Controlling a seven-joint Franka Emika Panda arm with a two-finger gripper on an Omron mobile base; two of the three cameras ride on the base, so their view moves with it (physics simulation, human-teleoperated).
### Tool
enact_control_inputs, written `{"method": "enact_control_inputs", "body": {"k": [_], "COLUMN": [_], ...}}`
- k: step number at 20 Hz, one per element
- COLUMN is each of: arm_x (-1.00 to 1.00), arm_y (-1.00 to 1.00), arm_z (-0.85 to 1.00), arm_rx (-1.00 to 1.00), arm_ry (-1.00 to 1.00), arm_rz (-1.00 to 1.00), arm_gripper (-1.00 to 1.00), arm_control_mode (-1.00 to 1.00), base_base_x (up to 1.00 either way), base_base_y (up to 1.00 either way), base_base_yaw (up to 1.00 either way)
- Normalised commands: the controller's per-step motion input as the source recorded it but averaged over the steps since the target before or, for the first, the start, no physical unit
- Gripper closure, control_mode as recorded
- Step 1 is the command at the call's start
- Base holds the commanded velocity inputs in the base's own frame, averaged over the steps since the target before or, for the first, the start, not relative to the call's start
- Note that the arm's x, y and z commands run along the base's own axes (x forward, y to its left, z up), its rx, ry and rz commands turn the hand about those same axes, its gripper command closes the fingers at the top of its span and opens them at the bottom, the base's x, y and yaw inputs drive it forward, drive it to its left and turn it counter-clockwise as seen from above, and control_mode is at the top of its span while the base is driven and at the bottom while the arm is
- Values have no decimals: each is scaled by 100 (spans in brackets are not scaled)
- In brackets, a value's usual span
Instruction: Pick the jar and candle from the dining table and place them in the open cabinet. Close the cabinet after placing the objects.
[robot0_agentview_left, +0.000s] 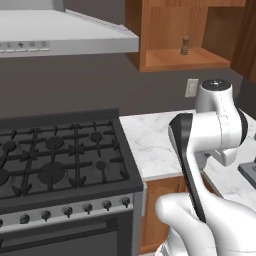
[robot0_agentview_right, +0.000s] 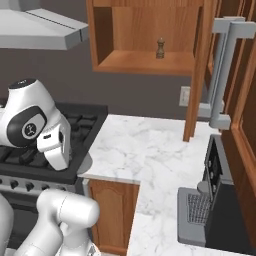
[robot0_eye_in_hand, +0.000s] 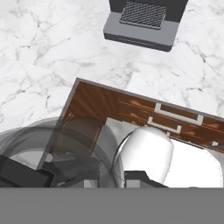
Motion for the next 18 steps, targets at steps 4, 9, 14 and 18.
{"method": "enact_control_inputs", "body": {"k": [4,9,14,18], "arm_x": [0,0,0,0], "arm_y": [0,0,0,-10], "arm_z": [0,0,0,1], "arm_rx": [0,0,0,3], "arm_ry": [0,0,0,0], "arm_rz": [0,0,0,0], "arm_gripper": [100,100,100,100], "arm_control_mode": [100,100,100,-100], "base_base_x": [34,14,0,0], "base_base_y": [-5,-9,-14,-3], "base_base_yaw": [0,0,0,0]}}
